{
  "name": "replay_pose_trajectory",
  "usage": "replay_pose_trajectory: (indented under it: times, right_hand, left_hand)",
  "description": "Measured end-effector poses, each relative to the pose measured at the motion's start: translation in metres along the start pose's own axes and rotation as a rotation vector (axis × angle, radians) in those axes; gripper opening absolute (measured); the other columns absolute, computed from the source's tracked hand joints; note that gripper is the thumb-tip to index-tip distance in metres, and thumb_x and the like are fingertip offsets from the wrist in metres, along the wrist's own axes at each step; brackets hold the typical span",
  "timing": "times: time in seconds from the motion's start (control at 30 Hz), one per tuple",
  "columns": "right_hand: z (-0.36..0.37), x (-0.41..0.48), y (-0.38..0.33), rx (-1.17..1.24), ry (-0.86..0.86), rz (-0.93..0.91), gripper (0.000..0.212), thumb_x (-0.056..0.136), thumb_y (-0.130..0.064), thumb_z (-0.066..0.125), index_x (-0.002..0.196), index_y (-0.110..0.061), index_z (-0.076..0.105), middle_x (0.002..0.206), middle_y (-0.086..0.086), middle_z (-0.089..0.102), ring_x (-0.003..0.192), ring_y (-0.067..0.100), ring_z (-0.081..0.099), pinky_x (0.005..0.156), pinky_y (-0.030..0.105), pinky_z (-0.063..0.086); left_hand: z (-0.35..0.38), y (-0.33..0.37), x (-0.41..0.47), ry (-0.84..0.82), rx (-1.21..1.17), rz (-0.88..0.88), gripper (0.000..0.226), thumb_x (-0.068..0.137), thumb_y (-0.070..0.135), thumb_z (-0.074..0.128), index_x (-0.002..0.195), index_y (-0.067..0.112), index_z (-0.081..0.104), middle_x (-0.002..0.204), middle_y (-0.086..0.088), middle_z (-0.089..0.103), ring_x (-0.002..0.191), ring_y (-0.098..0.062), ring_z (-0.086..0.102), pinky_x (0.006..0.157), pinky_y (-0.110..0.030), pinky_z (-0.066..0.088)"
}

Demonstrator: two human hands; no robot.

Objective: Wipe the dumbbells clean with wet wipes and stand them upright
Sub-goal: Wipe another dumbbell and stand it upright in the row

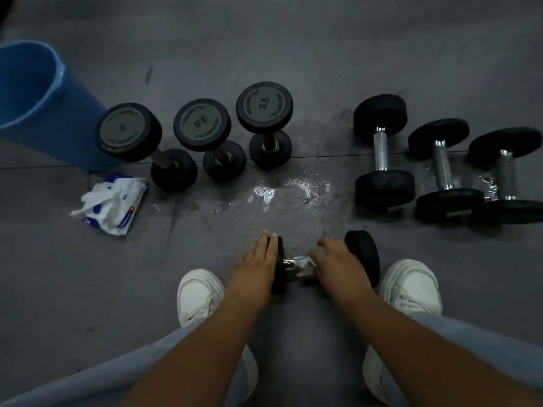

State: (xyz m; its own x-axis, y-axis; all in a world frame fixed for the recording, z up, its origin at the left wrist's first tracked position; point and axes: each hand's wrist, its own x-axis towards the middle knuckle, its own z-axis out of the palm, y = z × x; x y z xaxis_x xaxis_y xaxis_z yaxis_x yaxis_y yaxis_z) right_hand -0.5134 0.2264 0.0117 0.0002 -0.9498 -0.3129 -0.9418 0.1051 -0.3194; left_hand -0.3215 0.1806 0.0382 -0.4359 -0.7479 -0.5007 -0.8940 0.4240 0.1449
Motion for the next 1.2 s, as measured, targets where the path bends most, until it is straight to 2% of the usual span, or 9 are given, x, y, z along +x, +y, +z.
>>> replay_pose_trajectory:
  times: [0.17,0.27,0.33,0.43,0.5,0.7,0.83,1.0,1.2]
  right_hand:
    - [0.011,-0.003,-0.027,0.632,0.205,0.358,0.024,0.087,0.0,0.05,0.096,-0.022,0.046,0.097,0.0,0.052,0.077,0.01,0.056,0.063,0.018,0.04]
    - [0.014,0.002,-0.037,0.663,0.255,0.332,0.026,0.081,0.005,0.056,0.078,-0.02,0.048,0.087,0.0,0.049,0.076,0.021,0.054,0.058,0.014,0.03]
    - [0.013,0.005,-0.047,0.697,0.27,0.282,0.019,0.078,0.003,0.06,0.086,-0.015,0.063,0.092,0.002,0.055,0.083,0.021,0.057,0.068,0.008,0.032]
    - [0.025,-0.005,-0.058,0.522,0.129,0.109,0.043,0.075,-0.001,0.052,0.115,-0.012,0.062,0.114,0.005,0.059,0.108,0.021,0.056,0.089,0.023,0.041]
    - [0.034,-0.021,-0.058,0.257,0.116,0.036,0.055,0.077,-0.01,0.046,0.129,-0.022,0.055,0.13,-0.006,0.054,0.125,0.013,0.048,0.09,0.031,0.043]
    - [0.028,0.009,-0.036,0.058,0.089,0.042,0.03,0.083,-0.028,0.057,0.112,-0.035,0.063,0.116,-0.017,0.065,0.113,0.017,0.057,0.087,0.039,0.038]
    - [0.045,-0.024,-0.059,-0.007,0.074,0.115,0.056,0.081,-0.018,0.038,0.135,-0.022,0.053,0.14,-0.005,0.053,0.132,0.019,0.046,0.102,0.043,0.03]
    - [0.046,-0.006,-0.053,-0.107,0.004,0.079,0.059,0.09,-0.017,0.048,0.147,-0.02,0.035,0.153,-0.002,0.035,0.144,0.025,0.025,0.112,0.051,0.014]
    - [0.053,-0.044,-0.055,-0.148,0.079,-0.003,0.065,0.076,-0.014,0.054,0.14,-0.02,0.048,0.151,-0.002,0.038,0.137,0.029,0.038,0.108,0.053,0.021]
  left_hand:
    - [0.011,-0.004,0.003,-0.019,-0.016,0.011,0.124,0.07,0.041,0.079,0.155,0.022,-0.009,0.164,0.0,-0.011,0.15,-0.021,0.013,0.115,-0.044,0.028]
    - [0.012,-0.001,0.006,-0.008,0.022,-0.003,0.128,0.064,0.045,0.082,0.155,0.022,-0.005,0.164,-0.001,-0.005,0.15,-0.02,0.012,0.115,-0.046,0.027]
    - [0.013,0.0,0.008,0.031,0.025,-0.011,0.121,0.069,0.043,0.079,0.155,0.022,-0.003,0.164,-0.001,-0.002,0.15,-0.02,0.013,0.114,-0.045,0.026]
    - [0.014,-0.001,0.009,0.061,-0.025,-0.002,0.109,0.077,0.044,0.073,0.155,0.022,0.001,0.164,-0.002,0.002,0.15,-0.02,0.015,0.114,-0.044,0.024]
    - [0.014,-0.001,0.009,0.07,-0.042,0.0,0.108,0.077,0.044,0.073,0.155,0.022,0.002,0.163,-0.001,0.003,0.15,-0.019,0.015,0.113,-0.043,0.026]
    - [0.013,0.0,0.011,0.049,-0.065,-0.001,0.112,0.072,0.039,0.077,0.154,0.023,0.002,0.163,0.0,0.003,0.149,-0.018,0.016,0.112,-0.042,0.029]
    - [0.009,-0.001,0.011,0.032,-0.09,-0.001,0.11,0.073,0.037,0.077,0.154,0.023,0.004,0.162,0.001,0.004,0.148,-0.017,0.018,0.113,-0.043,0.029]
    - [0.007,-0.002,0.015,0.022,-0.102,-0.004,0.11,0.07,0.035,0.078,0.153,0.023,0.007,0.161,0.001,0.008,0.147,-0.017,0.021,0.112,-0.044,0.031]
    - [0.001,-0.002,0.018,-0.021,-0.113,-0.015,0.113,0.07,0.036,0.079,0.154,0.023,0.005,0.162,0.0,0.008,0.148,-0.019,0.018,0.114,-0.047,0.029]
